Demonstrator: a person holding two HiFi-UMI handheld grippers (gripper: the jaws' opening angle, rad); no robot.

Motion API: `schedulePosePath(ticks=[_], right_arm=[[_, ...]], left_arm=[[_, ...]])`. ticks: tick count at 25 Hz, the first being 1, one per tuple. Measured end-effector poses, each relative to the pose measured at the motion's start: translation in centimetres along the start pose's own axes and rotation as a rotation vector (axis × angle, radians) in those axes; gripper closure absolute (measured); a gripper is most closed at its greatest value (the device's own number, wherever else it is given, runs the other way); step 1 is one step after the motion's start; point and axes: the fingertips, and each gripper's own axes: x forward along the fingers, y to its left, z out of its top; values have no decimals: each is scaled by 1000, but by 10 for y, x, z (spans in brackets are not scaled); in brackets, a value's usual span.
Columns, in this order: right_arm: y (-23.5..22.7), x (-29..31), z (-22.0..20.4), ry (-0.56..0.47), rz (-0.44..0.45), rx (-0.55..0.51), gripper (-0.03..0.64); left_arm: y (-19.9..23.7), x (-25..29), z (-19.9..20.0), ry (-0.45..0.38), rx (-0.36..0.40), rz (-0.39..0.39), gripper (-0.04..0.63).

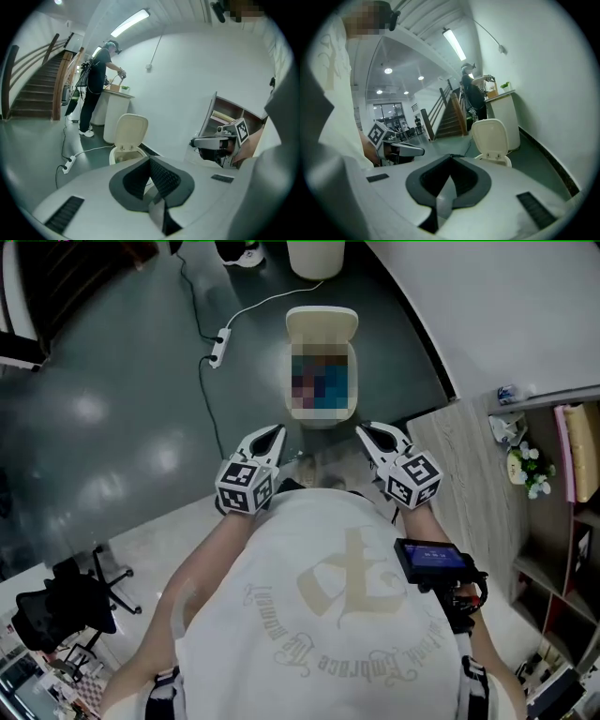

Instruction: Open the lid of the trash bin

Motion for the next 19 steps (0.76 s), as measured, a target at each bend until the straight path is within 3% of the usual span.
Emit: schedulePosePath(ticks=[19], right_arm=[[12, 6, 2, -4, -7, 14, 614]], left_arm=[[1, -10, 0, 16, 19, -36, 583]])
